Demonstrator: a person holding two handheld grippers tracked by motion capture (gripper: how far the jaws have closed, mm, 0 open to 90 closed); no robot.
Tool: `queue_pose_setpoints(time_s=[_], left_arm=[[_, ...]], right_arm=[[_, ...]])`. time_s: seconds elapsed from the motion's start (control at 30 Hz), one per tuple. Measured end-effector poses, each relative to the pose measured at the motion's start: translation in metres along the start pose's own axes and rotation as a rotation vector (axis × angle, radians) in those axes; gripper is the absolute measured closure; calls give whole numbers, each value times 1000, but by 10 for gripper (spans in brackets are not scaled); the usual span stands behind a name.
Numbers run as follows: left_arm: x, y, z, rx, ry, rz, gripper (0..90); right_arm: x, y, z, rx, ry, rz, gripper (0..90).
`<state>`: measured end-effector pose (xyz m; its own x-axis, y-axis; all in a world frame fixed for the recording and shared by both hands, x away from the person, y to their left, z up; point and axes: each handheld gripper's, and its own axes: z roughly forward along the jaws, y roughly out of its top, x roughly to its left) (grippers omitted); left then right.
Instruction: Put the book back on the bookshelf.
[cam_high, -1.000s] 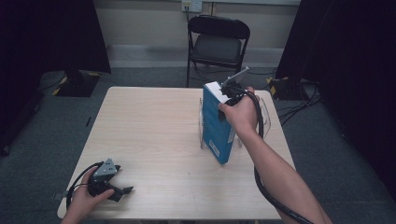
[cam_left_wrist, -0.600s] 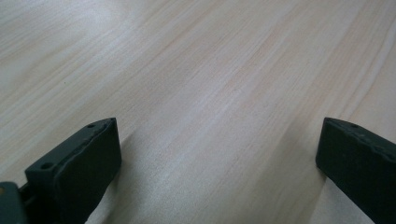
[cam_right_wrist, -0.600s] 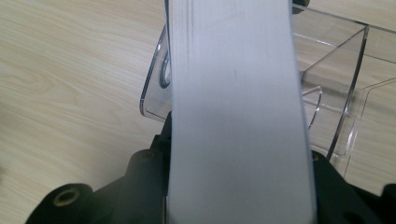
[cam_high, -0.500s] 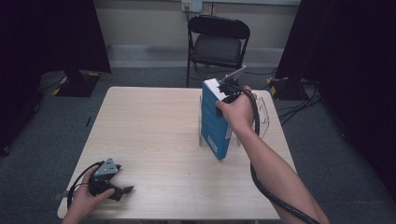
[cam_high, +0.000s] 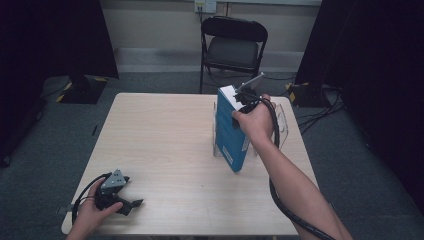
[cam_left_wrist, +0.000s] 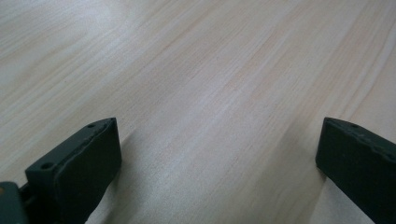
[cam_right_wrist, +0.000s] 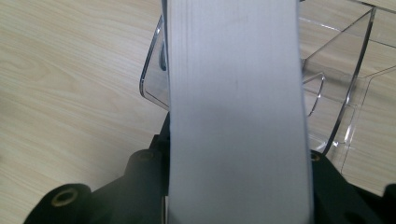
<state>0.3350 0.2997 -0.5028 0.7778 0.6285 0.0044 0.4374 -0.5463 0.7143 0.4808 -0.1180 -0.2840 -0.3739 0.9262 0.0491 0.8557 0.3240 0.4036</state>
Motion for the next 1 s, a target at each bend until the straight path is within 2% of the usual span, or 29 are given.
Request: queue_pose_setpoints(time_s=[0.13, 0.4, 0.53, 0.67, 0.7, 0.73, 0.77, 0.83, 0.93, 1.0], left_arm=[[0, 0, 0, 0, -3, 2, 0], [0, 0, 0, 0, -3, 2, 0], [0, 0, 0, 0, -3, 2, 0], [0, 0, 0, 0, -4, 3, 0], [0, 0, 0, 0, -4, 3, 0], [1, 0, 0, 1, -4, 4, 0], [1, 0, 0, 1, -4, 4, 0], [1, 0, 0, 1, -4, 4, 0], [1, 0, 0, 0, -4, 3, 0], [0, 0, 0, -3, -5, 0, 0]], right_arm=[[1, -3, -1, 28, 12, -13, 601], [1, -6, -2, 27, 12, -44, 593], [0, -2, -3, 28, 9, -35, 588], [0, 3, -2, 65, 2, -15, 613], [-1, 4, -2, 62, 1, -7, 616], [0, 3, -2, 36, -5, 18, 620], [0, 3, -2, 0, -12, 22, 620], [0, 4, -1, -24, -14, 51, 621], [2, 7, 0, -38, -26, 63, 622], [4, 8, 1, -54, -33, 53, 621]])
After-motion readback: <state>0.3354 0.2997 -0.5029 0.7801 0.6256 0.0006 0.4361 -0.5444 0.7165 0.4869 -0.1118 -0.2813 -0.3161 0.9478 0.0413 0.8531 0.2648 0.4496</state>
